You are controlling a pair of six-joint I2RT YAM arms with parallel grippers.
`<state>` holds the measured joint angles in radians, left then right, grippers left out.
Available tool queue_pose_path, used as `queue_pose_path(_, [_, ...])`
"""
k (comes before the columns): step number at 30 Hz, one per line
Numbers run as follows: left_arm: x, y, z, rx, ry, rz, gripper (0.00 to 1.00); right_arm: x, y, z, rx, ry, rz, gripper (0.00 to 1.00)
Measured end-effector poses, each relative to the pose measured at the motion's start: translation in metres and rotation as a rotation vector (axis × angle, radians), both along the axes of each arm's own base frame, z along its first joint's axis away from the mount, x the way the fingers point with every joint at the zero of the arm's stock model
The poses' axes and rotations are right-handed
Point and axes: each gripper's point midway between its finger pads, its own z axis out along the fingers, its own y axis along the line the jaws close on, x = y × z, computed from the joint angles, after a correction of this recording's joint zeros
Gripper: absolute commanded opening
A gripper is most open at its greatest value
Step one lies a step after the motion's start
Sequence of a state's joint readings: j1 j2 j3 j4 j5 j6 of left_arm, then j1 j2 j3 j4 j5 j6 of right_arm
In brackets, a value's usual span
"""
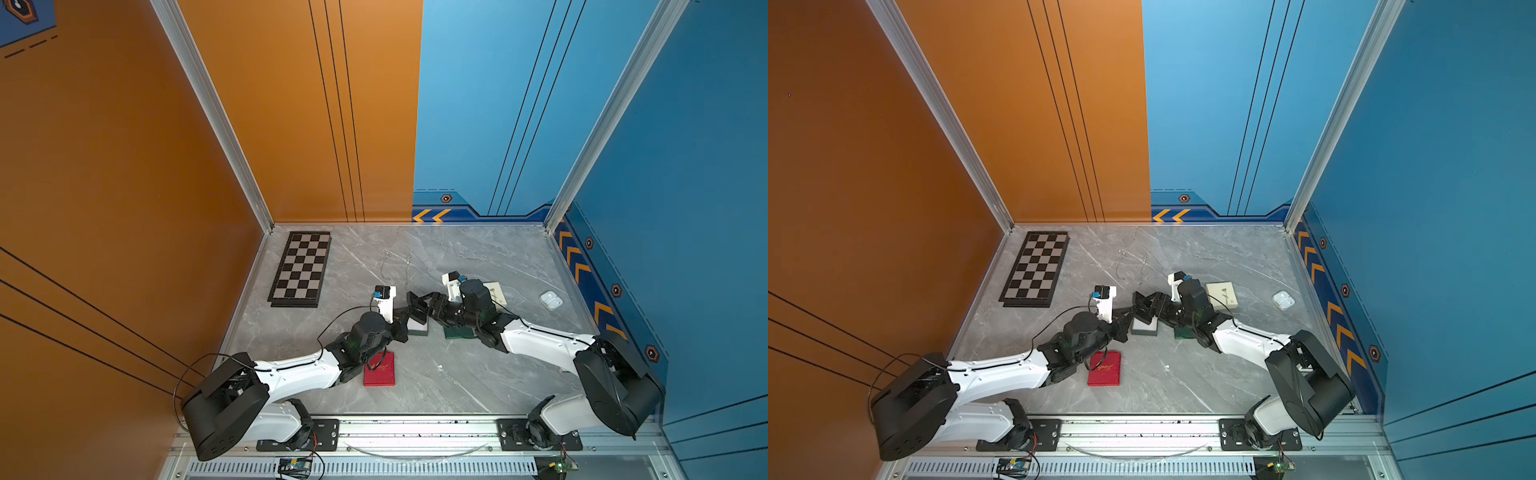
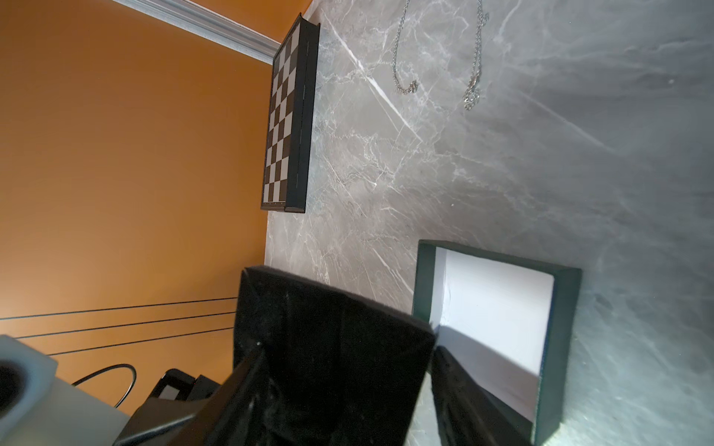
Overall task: Take the necklace out of the lift-off lid jewelry box
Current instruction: Place the inner lining in the jewelry box.
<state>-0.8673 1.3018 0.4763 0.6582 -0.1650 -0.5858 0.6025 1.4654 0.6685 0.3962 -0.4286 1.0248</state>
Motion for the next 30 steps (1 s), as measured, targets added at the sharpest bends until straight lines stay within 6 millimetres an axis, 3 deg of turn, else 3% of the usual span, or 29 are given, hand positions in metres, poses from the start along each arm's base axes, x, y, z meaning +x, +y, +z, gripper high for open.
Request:
queue_pose_path(5, [0.003, 0.002, 0.004, -0.01, -0.014, 0.017, 0.0, -0.003, 0.003, 0.006, 0.038, -0.006, 0.002, 0.66])
queue_pose_path(13, [0.003, -0.001, 0.0, -0.015, -0.006, 0.015, 0.0, -0.005, 0.006, 0.015, 0.083, -0.017, -0.005, 0.21])
queue_pose_path(18, [0.003, -0.002, -0.003, -0.013, 0.002, 0.016, 0.0, -0.006, 0.002, 0.023, 0.078, -0.046, -0.015, 0.12])
queue_pose_path(25, [0.005, -0.001, -0.002, -0.033, 0.008, 0.028, 0.35, -0.011, -0.008, 0.023, 0.007, -0.069, -0.04, 0.1])
queue_pose_path(30, [0.007, 0.022, 0.001, -0.017, 0.009, 0.091, 0.42, -0.015, -0.014, 0.007, -0.091, -0.053, -0.051, 0.1])
